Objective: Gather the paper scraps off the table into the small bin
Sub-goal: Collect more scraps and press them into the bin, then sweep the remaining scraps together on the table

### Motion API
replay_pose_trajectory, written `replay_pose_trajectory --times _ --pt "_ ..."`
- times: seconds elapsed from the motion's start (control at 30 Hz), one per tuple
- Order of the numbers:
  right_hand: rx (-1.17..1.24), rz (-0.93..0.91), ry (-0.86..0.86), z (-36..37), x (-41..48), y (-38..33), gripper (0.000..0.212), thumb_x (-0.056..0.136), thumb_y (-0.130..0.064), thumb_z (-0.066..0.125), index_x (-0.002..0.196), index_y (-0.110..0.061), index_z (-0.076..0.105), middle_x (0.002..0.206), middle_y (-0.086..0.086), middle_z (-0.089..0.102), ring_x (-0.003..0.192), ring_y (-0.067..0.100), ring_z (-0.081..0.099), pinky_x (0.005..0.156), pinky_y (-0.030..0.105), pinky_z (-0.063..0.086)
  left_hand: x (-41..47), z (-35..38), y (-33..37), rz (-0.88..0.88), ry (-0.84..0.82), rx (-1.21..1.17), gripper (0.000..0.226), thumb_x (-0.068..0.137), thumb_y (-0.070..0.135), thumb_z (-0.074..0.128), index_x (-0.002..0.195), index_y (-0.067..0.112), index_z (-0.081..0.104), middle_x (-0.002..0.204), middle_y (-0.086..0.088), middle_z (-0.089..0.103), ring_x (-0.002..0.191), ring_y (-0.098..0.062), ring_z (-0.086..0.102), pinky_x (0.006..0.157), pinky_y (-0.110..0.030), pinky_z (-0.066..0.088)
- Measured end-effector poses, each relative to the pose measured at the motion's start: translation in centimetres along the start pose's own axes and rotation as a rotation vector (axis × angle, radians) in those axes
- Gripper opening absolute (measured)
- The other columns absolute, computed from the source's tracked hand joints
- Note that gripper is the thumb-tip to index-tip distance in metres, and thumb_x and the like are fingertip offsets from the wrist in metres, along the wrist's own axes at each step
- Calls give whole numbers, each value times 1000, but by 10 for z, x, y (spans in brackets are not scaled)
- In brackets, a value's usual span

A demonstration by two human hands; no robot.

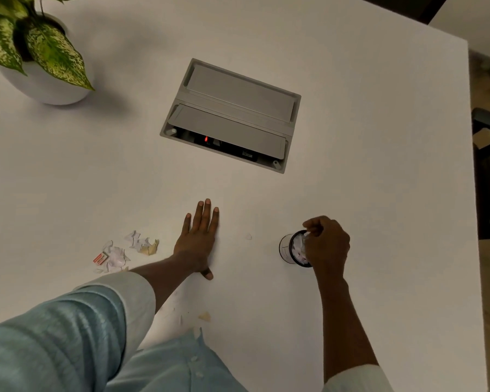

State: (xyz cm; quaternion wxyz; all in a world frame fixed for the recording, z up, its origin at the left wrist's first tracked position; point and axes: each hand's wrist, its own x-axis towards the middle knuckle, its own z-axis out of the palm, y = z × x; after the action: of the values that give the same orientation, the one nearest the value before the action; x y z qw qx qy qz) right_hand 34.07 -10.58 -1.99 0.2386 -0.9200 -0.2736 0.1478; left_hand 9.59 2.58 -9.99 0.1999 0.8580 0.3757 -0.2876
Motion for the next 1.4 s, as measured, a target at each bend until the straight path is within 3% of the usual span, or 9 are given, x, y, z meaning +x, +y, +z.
replay_pose_trajectory --times 0.2,0.4,0.53,0.7,0.87,1.03,1.2,1.3,1.4 --pt "-147 81 -51 4 -25 6 13 87 -21 68 98 -26 71 102 -3 63 97 23 63 73 31 43 -3 0 -4 19 15 0 182 43 71 94 152 6 -37 157 -22 -47 148 -40 -39 129 -58 2" --pt "-151 -189 50 19 -41 -17 29 74 -2 59 89 -23 73 96 -5 65 94 21 62 66 31 45 -3 3 -8 33 32 -19 182 42 72 93 153 8 -35 158 -19 -47 149 -38 -39 129 -57 2" --pt "-160 -325 -207 56 -48 -34 30 79 -2 57 101 -16 72 103 2 65 100 23 60 81 38 51 -1 5 -9 31 31 -14 181 42 72 93 153 9 -36 157 -19 -48 147 -39 -41 129 -57 0" --pt "-365 -379 -408 102 -55 -35 32 91 -4 55 122 -12 62 119 6 54 109 23 55 81 33 53 2 7 -9 24 32 -8 180 43 73 92 154 9 -35 157 -19 -48 147 -40 -40 129 -56 -3" --pt "-481 -412 -399 119 -57 -27 38 89 -1 61 125 -13 57 125 7 49 117 23 48 79 31 57 6 12 -10 22 46 -22 177 45 74 90 154 12 -35 158 -16 -48 147 -39 -41 129 -55 -3" --pt "-490 -438 -386 127 -55 -26 30 89 7 56 113 -9 62 117 9 56 108 24 53 74 30 55 7 12 -11 24 43 -36 178 44 72 91 154 12 -35 158 -16 -48 147 -39 -41 129 -54 -3" --pt "-428 -442 -426 127 -57 -22 25 93 1 52 111 -11 64 115 6 60 106 23 56 77 32 49 6 11 -9 22 50 -36 179 43 73 91 154 13 -36 158 -16 -48 147 -39 -41 129 -54 -3" --pt "-306 -440 -344 114 -61 -24 25 94 -2 52 111 -11 68 111 5 62 102 22 58 75 32 50 5 11 -9 29 52 -33 180 43 73 91 153 12 -37 158 -17 -49 147 -39 -41 129 -55 -1" --pt "-85 -350 -167 83 -64 -27 23 91 -1 60 106 -12 72 106 2 63 99 10 57 80 8 39 4 11 -10 32 57 -29 182 41 73 92 153 11 -38 157 -17 -49 147 -38 -42 130 -55 -1"
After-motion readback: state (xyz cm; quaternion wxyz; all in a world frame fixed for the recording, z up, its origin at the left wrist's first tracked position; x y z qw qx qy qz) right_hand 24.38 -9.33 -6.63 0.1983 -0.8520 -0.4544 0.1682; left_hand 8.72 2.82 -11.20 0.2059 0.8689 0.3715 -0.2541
